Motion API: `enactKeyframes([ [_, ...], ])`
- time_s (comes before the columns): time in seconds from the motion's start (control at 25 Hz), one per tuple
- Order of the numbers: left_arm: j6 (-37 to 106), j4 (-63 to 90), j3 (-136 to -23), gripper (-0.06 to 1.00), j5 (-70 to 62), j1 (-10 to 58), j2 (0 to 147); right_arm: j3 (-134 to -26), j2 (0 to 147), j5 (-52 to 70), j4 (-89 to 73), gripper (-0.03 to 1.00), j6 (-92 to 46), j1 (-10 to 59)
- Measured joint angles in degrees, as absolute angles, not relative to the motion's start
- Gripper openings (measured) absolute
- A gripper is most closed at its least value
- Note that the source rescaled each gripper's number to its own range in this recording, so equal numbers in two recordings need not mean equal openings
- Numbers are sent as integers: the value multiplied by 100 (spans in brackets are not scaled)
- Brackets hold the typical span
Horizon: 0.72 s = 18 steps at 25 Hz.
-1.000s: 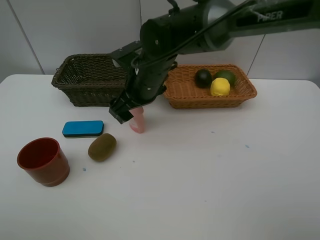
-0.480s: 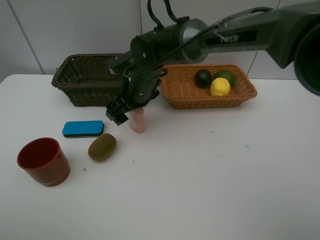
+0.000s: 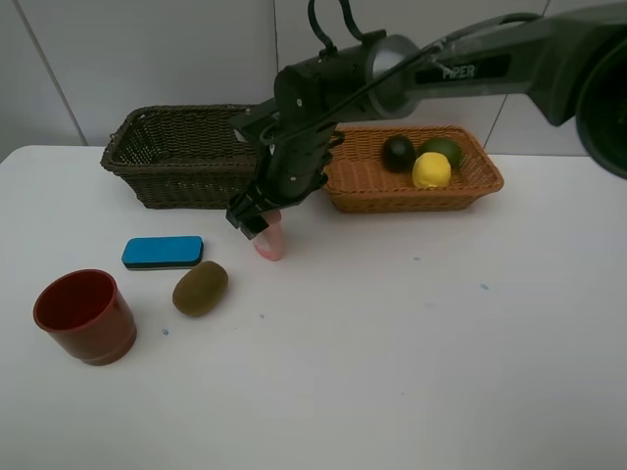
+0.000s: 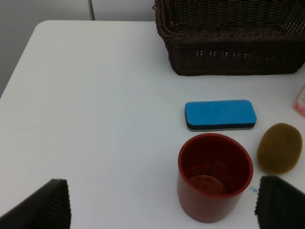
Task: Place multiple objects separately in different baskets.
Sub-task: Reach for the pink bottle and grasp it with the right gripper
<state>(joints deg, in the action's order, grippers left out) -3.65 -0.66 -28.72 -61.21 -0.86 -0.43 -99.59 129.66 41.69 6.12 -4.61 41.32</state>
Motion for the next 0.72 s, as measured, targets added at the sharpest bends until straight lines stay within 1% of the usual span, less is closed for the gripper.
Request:
enactKeyframes([
  [0.6,-365,-66,-2872,100,-6121,-86,-43,-9959,13186,4188,546,87,-467,4132],
  [0.68,-365,-66,-2872,100,-6121,-86,-43,-9959,13186,4188,540,84,-467,4132],
  [0.72,-365,-66,-2872,100,-6121,-86,-43,-9959,13186,4188,540,79,-467,4132],
])
